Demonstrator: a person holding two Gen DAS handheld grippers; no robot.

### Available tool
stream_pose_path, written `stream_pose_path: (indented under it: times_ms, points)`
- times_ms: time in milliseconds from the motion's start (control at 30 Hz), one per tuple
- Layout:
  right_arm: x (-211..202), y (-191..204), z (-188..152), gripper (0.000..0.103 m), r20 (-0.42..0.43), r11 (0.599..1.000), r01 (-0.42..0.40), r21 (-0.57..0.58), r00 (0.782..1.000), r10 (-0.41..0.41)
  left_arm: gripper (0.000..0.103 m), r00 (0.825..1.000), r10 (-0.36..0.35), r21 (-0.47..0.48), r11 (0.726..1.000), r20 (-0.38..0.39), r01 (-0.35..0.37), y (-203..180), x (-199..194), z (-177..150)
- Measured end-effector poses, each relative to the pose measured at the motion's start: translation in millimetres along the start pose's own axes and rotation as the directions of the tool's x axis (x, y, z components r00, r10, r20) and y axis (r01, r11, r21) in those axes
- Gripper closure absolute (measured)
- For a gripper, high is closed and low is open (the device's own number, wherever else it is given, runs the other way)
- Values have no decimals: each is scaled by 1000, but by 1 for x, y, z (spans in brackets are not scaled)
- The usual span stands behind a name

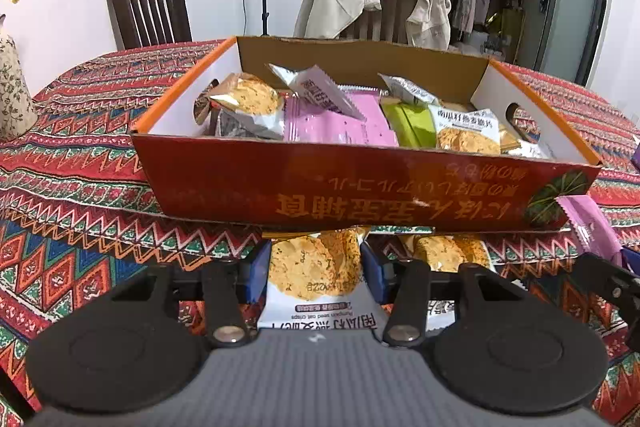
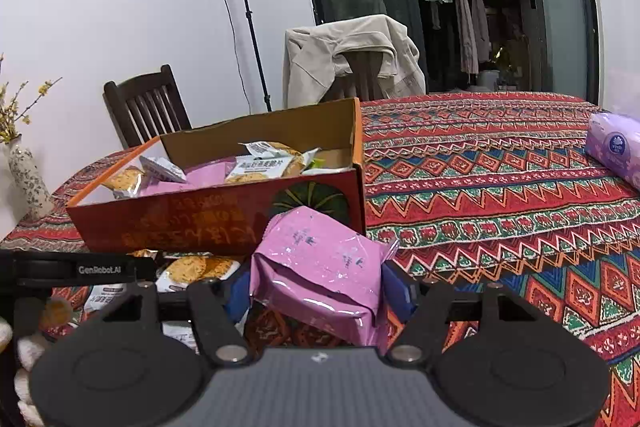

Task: Organize snacks
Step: 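Grasp a pumpkin-seed crisp packet with the left tool, then lift both held packets and carry them over the orange box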

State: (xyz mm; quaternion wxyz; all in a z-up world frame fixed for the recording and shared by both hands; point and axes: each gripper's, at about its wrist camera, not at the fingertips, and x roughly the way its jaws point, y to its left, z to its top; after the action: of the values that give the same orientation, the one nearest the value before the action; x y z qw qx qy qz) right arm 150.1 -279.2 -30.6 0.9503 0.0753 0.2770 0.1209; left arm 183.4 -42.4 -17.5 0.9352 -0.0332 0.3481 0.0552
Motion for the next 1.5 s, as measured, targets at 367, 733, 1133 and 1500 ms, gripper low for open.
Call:
stream_pose_path:
  times_ms: [367, 733, 1133, 1500]
  points:
    - [-10, 5, 0, 37, 59, 999, -40, -24, 997, 42, 54, 997, -28, -23, 999, 70, 30, 11, -36, 1]
    - [-24, 19, 10, 37, 124, 997, -59, -56, 990, 66, 54, 985, -74, -13, 997, 154, 77, 17, -70, 13]
    - [-37, 53, 50, 37, 189, 989, -32, -146, 980, 60, 54, 964, -104, 4, 994, 245, 107, 17, -84, 48]
    - [-10, 76, 98, 37, 218, 985, 6, -171, 976, 32, 54, 950, -108, -33, 992, 293, 123, 22, -72, 98]
